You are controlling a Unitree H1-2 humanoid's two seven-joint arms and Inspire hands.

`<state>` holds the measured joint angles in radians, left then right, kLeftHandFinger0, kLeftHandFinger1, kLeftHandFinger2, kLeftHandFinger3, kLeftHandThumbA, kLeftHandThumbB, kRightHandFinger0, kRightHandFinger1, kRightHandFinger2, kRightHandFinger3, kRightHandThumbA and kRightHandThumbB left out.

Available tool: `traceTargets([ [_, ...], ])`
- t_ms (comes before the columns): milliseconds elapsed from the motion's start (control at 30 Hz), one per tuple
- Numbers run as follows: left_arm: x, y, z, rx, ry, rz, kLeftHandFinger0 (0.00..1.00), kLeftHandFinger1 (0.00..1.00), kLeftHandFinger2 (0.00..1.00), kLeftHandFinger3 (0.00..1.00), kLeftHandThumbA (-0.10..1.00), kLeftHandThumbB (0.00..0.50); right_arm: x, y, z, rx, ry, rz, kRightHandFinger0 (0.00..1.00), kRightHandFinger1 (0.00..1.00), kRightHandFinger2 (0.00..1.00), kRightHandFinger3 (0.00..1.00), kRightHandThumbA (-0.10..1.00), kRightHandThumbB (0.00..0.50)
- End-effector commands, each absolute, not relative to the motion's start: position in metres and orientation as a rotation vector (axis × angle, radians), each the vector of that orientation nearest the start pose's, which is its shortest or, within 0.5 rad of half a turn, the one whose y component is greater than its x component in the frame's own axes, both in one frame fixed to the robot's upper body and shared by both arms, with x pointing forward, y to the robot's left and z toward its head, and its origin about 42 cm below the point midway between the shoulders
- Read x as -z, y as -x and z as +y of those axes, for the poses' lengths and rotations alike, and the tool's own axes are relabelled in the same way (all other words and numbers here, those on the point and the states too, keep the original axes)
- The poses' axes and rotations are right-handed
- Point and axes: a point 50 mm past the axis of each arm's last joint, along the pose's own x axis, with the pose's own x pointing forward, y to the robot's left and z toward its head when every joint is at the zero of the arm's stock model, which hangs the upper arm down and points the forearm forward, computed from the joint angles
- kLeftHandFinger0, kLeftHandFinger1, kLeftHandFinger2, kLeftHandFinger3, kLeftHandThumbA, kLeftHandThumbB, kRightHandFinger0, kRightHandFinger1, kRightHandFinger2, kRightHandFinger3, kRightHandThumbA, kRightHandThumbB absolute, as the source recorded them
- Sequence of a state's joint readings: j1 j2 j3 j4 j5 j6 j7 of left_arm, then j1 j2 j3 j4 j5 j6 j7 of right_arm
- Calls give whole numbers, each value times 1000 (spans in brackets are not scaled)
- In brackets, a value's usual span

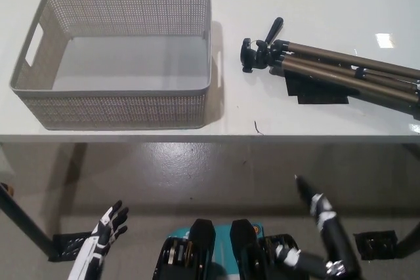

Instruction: The robot uses its right hand to pick the tripod on the desk and places it into a rectangular container on the left.

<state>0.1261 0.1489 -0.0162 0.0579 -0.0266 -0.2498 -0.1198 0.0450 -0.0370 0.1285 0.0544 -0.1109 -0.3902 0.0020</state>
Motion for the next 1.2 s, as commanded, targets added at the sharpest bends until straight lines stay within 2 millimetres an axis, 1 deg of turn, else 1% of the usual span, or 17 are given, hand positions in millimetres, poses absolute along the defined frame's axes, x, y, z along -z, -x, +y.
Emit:
traceTargets([
  [0,-84,-244,257,188,-117,-155,1000,1000,1000,1000,1000,240,-139,-276,-202,-37,156,-519,1000,1000,1000,1000,912,241],
  [100,-84,-245,256,187,-115,-155,1000,1000,1000,1000,1000,232,-164,-287,-217,10,220,-595,1000,1000,1000,1000,911,246],
  [167,-86,-245,257,185,-125,-157,1000,1000,1000,1000,1000,230,-194,-301,-233,21,291,-645,1000,1000,1000,1000,877,275],
  [233,-85,-244,261,182,-122,-155,1000,1000,1000,1000,1000,229,-227,-313,-249,35,414,-660,1000,1000,1000,1000,914,341],
  [267,-85,-243,262,182,-123,-153,1000,1000,1000,1000,1000,229,-233,-314,-251,35,439,-660,1000,1000,1000,1000,924,350],
  [300,-84,-242,264,180,-120,-147,1000,1000,1000,1000,1000,236,-251,-320,-258,43,530,-660,1000,1000,1000,1000,1000,407],
  [367,-82,-242,264,181,-114,-144,1000,1000,1000,1000,1000,231,-280,-331,-267,77,657,-660,1000,1000,1000,1000,1000,450],
  [400,-81,-243,264,180,-117,-152,1000,1000,1000,1000,1000,212,-303,-340,-271,89,727,-646,1000,1000,1000,1000,1000,486],
  [467,-81,-243,263,174,-117,-145,1000,1000,1000,1000,1000,229,-339,-362,-277,108,832,-668,1000,1000,1000,1000,1000,467],
  [533,-80,-243,262,174,-115,-144,1000,1000,1000,1000,1000,241,-371,-384,-280,123,909,-646,1000,1000,1000,1000,1000,486],
  [600,-80,-243,264,175,-115,-145,1000,1000,1000,1000,1000,231,-392,-399,-282,122,948,-619,1000,1000,1000,1000,979,494],
  [700,-79,-243,265,176,-119,-143,1000,1000,1000,1000,1000,215,-432,-435,-281,95,1060,-549,1000,1000,1000,1000,1000,500],
  [800,-81,-246,265,176,-118,-148,1000,1000,1000,1000,1000,227,-451,-470,-269,53,1100,-485,1000,1000,1000,1000,1000,500],
  [833,-81,-246,265,177,-117,-147,1000,1000,1000,1000,1000,226,-452,-474,-267,45,1104,-474,1000,1000,1000,1000,1000,500],
  [967,-80,-244,263,177,-120,-141,1000,1000,1000,1000,1000,227,-455,-521,-234,-26,1151,-344,1000,1000,1000,1000,1000,500],
  [1100,-75,-234,263,159,-110,-122,1000,1000,1000,1000,1000,242,-450,-548,-202,-118,1216,-166,1000,1000,1000,1000,1000,500],
  [1167,-74,-233,263,156,-106,-125,1000,1000,1000,1000,1000,237,-450,-555,-194,-143,1217,-109,1000,1000,1000,1000,1000,500],
])
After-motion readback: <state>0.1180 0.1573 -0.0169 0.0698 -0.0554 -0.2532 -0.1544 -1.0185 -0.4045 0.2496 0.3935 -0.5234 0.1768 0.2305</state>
